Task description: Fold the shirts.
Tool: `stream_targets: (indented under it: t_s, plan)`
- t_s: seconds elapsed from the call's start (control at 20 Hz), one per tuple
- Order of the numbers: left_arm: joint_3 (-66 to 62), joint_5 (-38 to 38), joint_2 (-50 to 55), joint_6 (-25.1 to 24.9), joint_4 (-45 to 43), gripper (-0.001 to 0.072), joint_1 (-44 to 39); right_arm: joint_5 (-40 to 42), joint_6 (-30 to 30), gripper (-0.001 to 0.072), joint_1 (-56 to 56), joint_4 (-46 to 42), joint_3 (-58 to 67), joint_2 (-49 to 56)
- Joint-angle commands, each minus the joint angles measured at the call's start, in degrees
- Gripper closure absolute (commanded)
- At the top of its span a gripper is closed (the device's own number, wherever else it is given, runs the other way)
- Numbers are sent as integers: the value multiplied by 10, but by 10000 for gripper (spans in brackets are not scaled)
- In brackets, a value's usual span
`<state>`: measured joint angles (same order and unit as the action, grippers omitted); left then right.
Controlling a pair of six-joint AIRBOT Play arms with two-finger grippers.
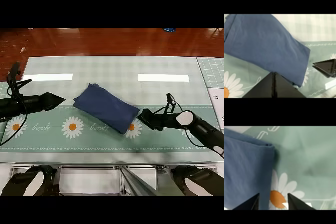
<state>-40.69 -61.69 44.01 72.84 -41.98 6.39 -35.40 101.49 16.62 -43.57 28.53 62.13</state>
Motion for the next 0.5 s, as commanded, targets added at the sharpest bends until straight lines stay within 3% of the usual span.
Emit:
stream_targets:
  t_s: [0.0,0.35,0.4,0.45]
  plan:
    - [0,-5,3,-2,0,692,0,10,-130,296,0,156,12,73]
    - [0,-4,13,-2,0,692,0,-51,-178,316,43,202,112,195]
    - [0,-4,14,-2,0,692,0,-52,-178,378,57,201,136,209]
    - [0,-4,15,-2,0,692,0,-52,-184,513,67,201,160,219]
